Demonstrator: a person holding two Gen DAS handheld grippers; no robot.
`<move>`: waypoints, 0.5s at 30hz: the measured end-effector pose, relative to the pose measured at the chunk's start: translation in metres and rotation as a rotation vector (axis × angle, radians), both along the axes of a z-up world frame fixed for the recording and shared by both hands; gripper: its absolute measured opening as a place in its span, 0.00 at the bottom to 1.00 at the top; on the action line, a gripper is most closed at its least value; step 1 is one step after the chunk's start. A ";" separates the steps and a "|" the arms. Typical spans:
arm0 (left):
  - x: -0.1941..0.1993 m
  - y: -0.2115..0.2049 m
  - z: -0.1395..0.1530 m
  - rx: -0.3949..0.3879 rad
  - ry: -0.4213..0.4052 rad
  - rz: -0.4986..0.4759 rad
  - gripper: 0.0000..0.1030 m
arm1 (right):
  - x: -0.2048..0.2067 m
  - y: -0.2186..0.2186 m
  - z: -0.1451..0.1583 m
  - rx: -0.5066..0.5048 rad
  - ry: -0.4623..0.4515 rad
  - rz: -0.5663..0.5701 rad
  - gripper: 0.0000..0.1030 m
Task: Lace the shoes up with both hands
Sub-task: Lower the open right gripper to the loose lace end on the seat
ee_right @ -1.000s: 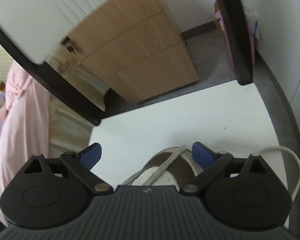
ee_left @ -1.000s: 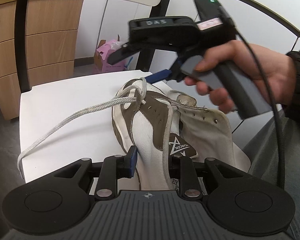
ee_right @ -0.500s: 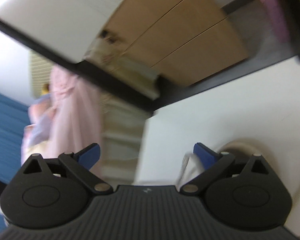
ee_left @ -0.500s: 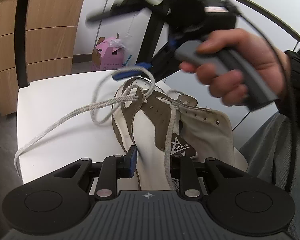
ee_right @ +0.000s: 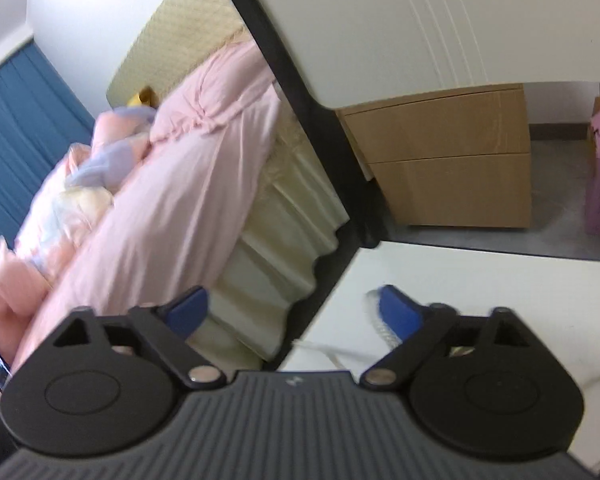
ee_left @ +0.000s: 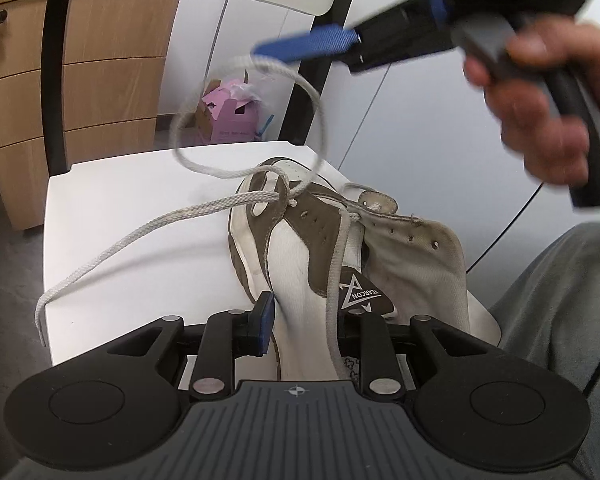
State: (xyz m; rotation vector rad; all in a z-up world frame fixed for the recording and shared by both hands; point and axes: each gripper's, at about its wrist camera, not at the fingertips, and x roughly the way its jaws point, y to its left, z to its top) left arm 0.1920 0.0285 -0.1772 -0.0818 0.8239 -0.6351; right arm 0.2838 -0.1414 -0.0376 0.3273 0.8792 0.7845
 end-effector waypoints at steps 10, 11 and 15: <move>-0.002 0.005 -0.001 -0.012 0.002 0.011 0.27 | 0.006 0.039 -0.006 -0.289 -0.010 0.104 0.70; -0.003 0.004 -0.001 -0.012 0.002 0.011 0.27 | 0.006 0.045 -0.009 -0.324 -0.005 0.131 0.66; -0.004 0.004 -0.001 -0.009 -0.004 0.009 0.27 | 0.007 0.068 -0.021 -0.464 0.018 0.242 0.58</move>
